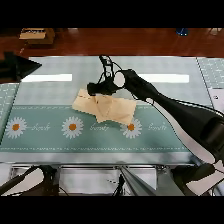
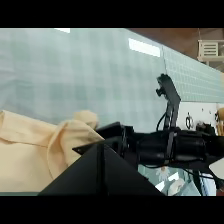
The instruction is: Fold the shirts.
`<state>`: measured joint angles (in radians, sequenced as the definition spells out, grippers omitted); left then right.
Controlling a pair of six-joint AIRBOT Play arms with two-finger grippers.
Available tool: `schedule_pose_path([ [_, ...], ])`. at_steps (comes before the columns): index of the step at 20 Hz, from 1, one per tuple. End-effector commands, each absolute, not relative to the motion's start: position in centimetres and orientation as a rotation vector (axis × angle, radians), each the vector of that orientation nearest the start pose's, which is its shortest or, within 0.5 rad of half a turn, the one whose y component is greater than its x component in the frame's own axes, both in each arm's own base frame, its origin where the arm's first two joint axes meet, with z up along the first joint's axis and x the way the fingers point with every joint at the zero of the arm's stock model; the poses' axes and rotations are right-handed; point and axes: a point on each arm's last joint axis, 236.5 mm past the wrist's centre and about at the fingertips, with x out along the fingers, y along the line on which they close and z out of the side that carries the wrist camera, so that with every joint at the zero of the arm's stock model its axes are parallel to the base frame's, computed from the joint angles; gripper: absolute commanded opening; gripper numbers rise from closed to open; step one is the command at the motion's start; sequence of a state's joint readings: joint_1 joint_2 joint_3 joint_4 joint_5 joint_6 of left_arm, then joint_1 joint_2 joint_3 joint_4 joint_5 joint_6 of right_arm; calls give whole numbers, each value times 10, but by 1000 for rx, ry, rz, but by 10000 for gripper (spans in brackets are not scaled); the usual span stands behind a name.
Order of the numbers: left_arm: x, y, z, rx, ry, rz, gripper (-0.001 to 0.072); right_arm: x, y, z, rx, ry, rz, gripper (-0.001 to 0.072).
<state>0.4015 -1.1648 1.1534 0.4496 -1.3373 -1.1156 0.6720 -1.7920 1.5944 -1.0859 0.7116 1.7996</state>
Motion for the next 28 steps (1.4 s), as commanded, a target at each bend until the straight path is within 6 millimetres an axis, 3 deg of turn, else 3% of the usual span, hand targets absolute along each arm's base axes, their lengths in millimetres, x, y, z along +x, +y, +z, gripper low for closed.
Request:
schedule_pose_path([
  [1, 382, -84, 143, -728, 873, -648, 21, 453, 434, 39, 550, 919, 618, 550],
  [4, 378, -101, 122, -741, 913, -655, 21, 460, 393, 78, 470, 888, 625, 548],
  [6, 377, -104, 115, -741, 920, -651, 21, 448, 341, 89, 269, 940, 623, 548],
  [7, 378, -102, 114, -743, 920, -646, 21, 438, 306, 91, 158, 990, 591, 548],
  [9, 378, -101, 113, -735, 919, -646, 21, 413, 218, 87, -62, 1142, 432, 544],
  [11, 378, -101, 112, -733, 921, -645, 21, 387, 108, 80, -331, 1315, 179, 543],
  [12, 378, -101, 112, -733, 921, -645, 22, 378, 69, 76, -381, 1375, 86, 542],
  [13, 378, -101, 112, -733, 921, -645, 21, 369, 54, 62, -329, 1425, 65, 541],
  [15, 377, -102, 112, -733, 924, -649, 21, 347, 67, 19, -35, 1524, 140, 546],
  [17, 377, -102, 112, -733, 923, -648, 21, 329, 107, -20, 308, 1578, 250, 603],
  [19, 377, -101, 112, -726, 920, -651, 21, 325, 147, -46, 589, 1538, 315, 604],
  [21, 377, -102, 112, -726, 920, -651, 22, 331, 174, -65, 788, 1454, 305, 604],
  [23, 377, -101, 112, -726, 920, -651, 22, 334, 191, -80, 868, 1388, 269, 603],
  [27, 379, -100, 112, -727, 914, -643, 22, 339, 228, -92, 842, 1313, 262, 596],
  [28, 379, -100, 112, -727, 913, -642, 21, 342, 237, -95, 859, 1292, 250, 540],
])
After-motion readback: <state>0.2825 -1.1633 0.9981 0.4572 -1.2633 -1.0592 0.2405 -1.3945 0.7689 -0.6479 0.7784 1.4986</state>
